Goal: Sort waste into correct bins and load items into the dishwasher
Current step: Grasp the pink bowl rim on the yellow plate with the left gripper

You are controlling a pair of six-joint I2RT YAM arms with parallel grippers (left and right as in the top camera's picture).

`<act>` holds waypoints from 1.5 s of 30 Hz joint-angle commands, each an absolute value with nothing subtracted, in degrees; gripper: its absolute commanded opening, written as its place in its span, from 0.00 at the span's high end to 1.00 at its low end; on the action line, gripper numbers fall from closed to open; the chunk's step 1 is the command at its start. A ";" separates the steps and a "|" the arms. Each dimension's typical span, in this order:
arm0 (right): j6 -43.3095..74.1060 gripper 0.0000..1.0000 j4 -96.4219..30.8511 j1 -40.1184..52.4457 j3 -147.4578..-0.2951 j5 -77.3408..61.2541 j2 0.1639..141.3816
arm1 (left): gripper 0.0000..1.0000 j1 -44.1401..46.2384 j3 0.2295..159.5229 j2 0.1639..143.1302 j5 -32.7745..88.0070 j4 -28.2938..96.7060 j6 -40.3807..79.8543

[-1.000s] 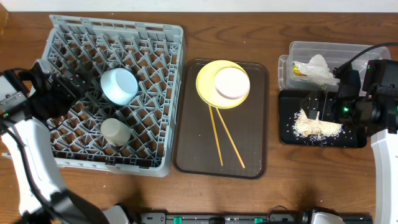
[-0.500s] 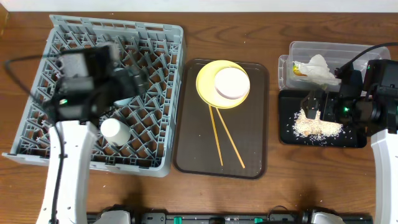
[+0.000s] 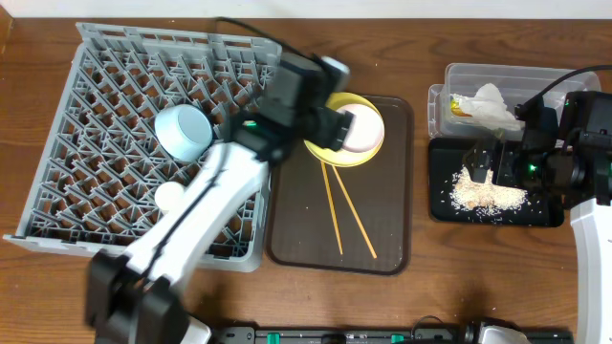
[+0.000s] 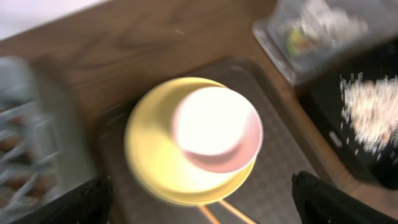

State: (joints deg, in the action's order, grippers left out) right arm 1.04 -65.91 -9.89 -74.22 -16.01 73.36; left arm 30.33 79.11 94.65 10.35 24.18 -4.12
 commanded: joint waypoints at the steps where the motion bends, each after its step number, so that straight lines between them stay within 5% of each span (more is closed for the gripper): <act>1: 1.21 0.01 -65.84 -10.48 -75.09 -15.88 73.01 | 0.08 33.67 79.53 100.99 9.50 21.32 -10.61; 14: 1.21 0.01 -66.87 -10.48 -75.09 -15.88 73.01 | 0.10 36.18 79.50 115.90 7.03 13.17 -14.76; 25: 1.21 0.01 -66.89 -10.48 -75.11 -15.88 73.01 | 0.38 35.66 79.31 117.03 -4.75 17.19 -14.74; 40: 1.21 0.02 -67.13 -10.48 -75.11 -15.88 73.01 | 0.39 35.81 78.98 119.46 -1.93 18.20 -14.74; 45: 1.21 0.02 -67.11 -10.48 -75.11 -15.88 73.01 | 0.55 35.81 79.00 119.11 -2.00 17.50 -14.74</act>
State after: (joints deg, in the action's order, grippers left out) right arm 1.02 -66.92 -9.89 -74.22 -16.01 73.36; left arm 35.94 79.11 118.80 -2.09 17.78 -14.83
